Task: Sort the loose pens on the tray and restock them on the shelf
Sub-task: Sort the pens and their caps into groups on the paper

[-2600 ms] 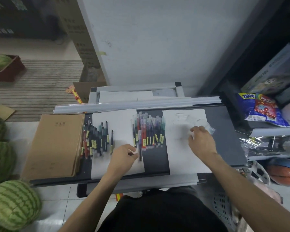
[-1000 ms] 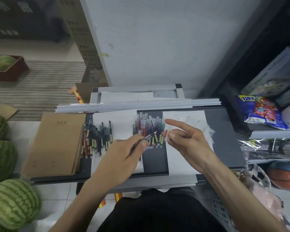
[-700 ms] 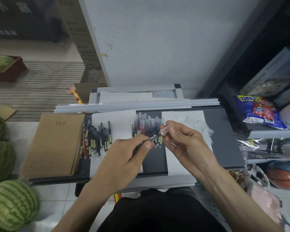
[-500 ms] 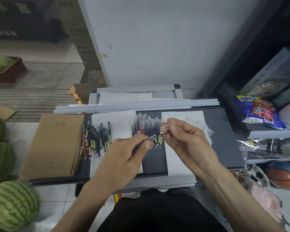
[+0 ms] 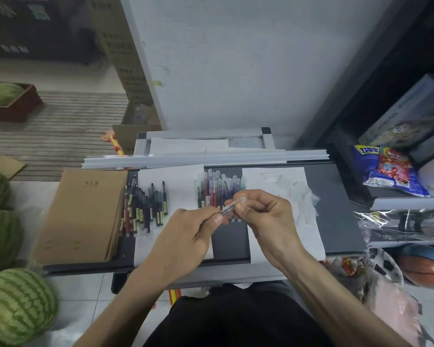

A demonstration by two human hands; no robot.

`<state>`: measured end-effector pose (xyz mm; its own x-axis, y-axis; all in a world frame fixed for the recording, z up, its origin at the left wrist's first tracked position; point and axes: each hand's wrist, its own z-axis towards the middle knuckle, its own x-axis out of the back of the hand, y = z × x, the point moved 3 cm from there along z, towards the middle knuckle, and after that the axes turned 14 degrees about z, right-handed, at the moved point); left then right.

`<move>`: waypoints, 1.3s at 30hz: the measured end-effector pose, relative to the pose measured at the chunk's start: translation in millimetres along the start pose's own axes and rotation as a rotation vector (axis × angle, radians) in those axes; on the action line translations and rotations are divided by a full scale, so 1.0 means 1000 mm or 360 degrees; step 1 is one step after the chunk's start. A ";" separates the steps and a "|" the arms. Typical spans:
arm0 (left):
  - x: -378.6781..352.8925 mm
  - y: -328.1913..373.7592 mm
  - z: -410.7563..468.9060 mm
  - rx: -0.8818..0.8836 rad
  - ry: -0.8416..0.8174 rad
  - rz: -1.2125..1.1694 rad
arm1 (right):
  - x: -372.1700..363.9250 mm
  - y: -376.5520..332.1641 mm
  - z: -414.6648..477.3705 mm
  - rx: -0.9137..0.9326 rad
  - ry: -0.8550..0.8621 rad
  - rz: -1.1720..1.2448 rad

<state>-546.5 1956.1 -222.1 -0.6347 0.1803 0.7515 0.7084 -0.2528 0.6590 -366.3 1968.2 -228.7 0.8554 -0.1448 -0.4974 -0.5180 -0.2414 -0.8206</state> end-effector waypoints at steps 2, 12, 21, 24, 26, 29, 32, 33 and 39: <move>-0.002 -0.004 0.000 0.0021 -0.0009 -0.0024 | 0.000 0.004 0.003 -0.0027 -0.0010 -0.0004; -0.043 -0.017 0.015 0.0158 -0.0214 0.0085 | 0.030 0.025 0.025 -0.0095 0.0015 -0.0264; -0.091 -0.072 0.021 0.0727 -0.0327 0.0089 | 0.078 0.068 0.044 -0.0270 0.0125 -0.0992; -0.095 -0.089 0.027 0.0902 -0.0252 0.0136 | 0.103 0.066 0.048 -0.0248 0.0125 -0.1449; -0.096 -0.094 0.034 0.0922 -0.0204 0.0195 | 0.123 0.060 0.052 -0.0204 0.0177 -0.1715; -0.099 -0.097 0.045 0.0890 -0.0189 0.0337 | 0.149 0.041 0.061 -0.0078 0.0334 -0.2168; -0.105 -0.094 0.052 0.0846 -0.0210 0.0437 | 0.171 0.022 0.069 -0.0060 0.0487 -0.2377; -0.106 -0.094 0.053 0.0846 -0.0217 0.0455 | 0.177 0.018 0.072 -0.0097 0.0533 -0.2411; -0.111 -0.103 0.051 0.0913 -0.0196 0.0416 | 0.199 0.018 0.078 -0.0292 0.0579 -0.2526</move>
<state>-533.0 2010.9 -372.0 -0.4026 0.2983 0.8654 0.9093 0.2395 0.3404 -205.8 2009.8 -364.0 0.4680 0.1461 0.8716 0.8121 -0.4602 -0.3589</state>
